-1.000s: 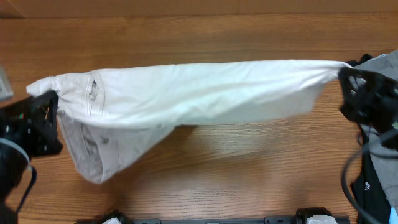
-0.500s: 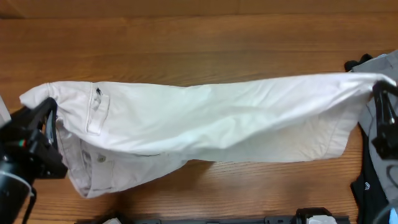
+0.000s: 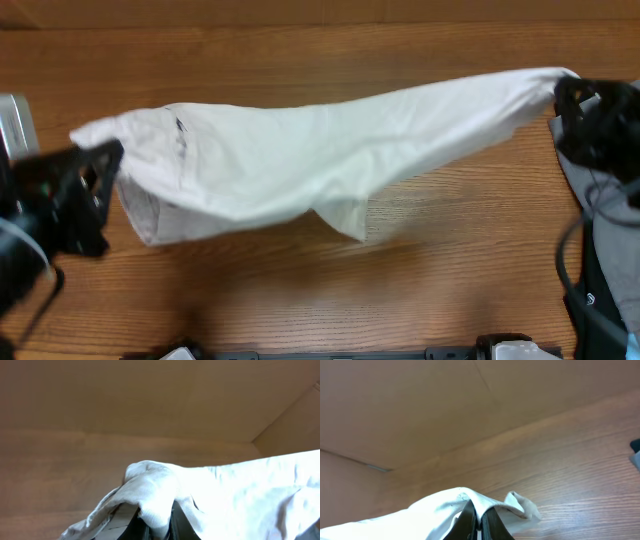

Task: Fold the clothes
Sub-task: 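Lift the pants with both grippers and stretch them apart in the air, then lay the stretched pants down on the table with both grippers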

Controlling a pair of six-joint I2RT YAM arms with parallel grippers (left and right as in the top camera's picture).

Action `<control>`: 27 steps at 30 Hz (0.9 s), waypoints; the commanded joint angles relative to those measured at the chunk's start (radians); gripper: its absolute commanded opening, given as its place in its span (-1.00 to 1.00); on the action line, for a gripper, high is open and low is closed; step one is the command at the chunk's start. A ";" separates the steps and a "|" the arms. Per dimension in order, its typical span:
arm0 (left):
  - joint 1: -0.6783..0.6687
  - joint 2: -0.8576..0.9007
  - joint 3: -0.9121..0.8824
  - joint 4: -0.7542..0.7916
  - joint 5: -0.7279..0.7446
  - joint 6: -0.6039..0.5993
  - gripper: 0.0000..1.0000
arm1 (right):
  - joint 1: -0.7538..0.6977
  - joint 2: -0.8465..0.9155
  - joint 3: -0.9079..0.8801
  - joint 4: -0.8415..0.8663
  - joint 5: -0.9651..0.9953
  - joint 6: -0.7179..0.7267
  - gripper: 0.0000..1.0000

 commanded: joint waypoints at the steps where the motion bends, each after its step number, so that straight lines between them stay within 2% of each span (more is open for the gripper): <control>1: -0.001 -0.087 0.043 0.010 0.063 0.023 -0.92 | -0.008 -0.101 0.038 -0.003 -0.005 0.000 -0.92; 8: -0.001 -0.127 0.101 0.039 0.009 -0.019 -0.92 | -0.008 -0.170 0.038 0.004 -0.043 0.010 -0.92; 14: -0.001 -0.041 0.100 0.058 -0.109 -0.098 -0.92 | -0.008 -0.131 0.036 0.052 -0.041 0.012 -0.92; 22: -0.009 0.248 0.096 0.076 -0.111 -0.073 -0.92 | -0.007 0.137 0.036 0.115 -0.048 0.011 -0.92; 27: -0.114 0.466 0.095 0.113 -0.189 -0.052 -0.92 | -0.007 0.379 0.036 0.224 -0.137 0.011 -0.92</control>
